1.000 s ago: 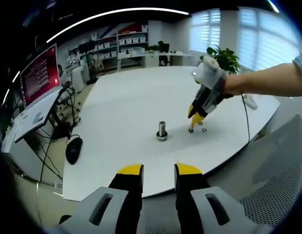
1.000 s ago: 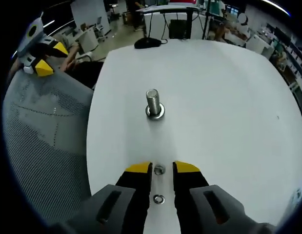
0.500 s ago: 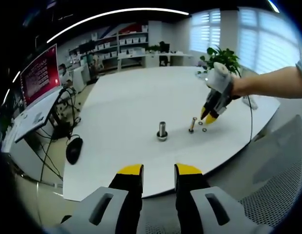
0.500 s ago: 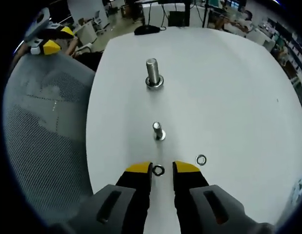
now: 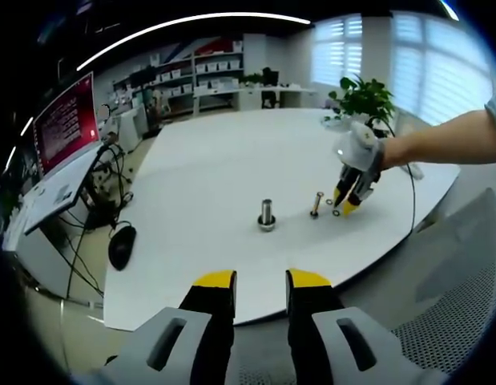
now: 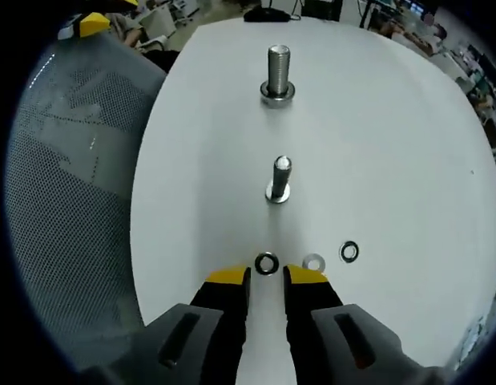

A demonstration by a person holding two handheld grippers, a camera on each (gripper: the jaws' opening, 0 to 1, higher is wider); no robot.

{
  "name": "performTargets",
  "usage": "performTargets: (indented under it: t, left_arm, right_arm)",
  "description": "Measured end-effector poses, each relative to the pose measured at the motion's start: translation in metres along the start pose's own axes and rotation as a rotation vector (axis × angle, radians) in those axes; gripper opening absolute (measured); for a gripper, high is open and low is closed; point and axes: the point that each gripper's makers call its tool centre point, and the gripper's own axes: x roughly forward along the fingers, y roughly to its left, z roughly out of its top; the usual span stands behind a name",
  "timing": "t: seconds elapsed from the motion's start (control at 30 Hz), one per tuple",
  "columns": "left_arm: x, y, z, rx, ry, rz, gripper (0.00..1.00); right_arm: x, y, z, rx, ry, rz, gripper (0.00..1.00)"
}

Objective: Place the washer onto the threaded stud by aligning its center hole with the stud, sliding it down to the base, and recovering from edge contact or off-axis alignment until the washer reaches the visible bottom stop.

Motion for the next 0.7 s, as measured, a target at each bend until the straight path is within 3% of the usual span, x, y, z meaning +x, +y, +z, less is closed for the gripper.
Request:
performTargets:
  t: [0.5,0.7]
  left_arm:
    - [0.000,0.001,0.000,0.000,0.001,-0.001,0.22]
    - [0.000,0.001,0.000,0.001,0.002,0.000,0.22]
  right_arm:
    - [0.001,-0.003,0.001,-0.007,-0.001,-0.018,0.15]
    - [-0.013,-0.002,0.014,-0.004,-0.065,-0.044,0.15]
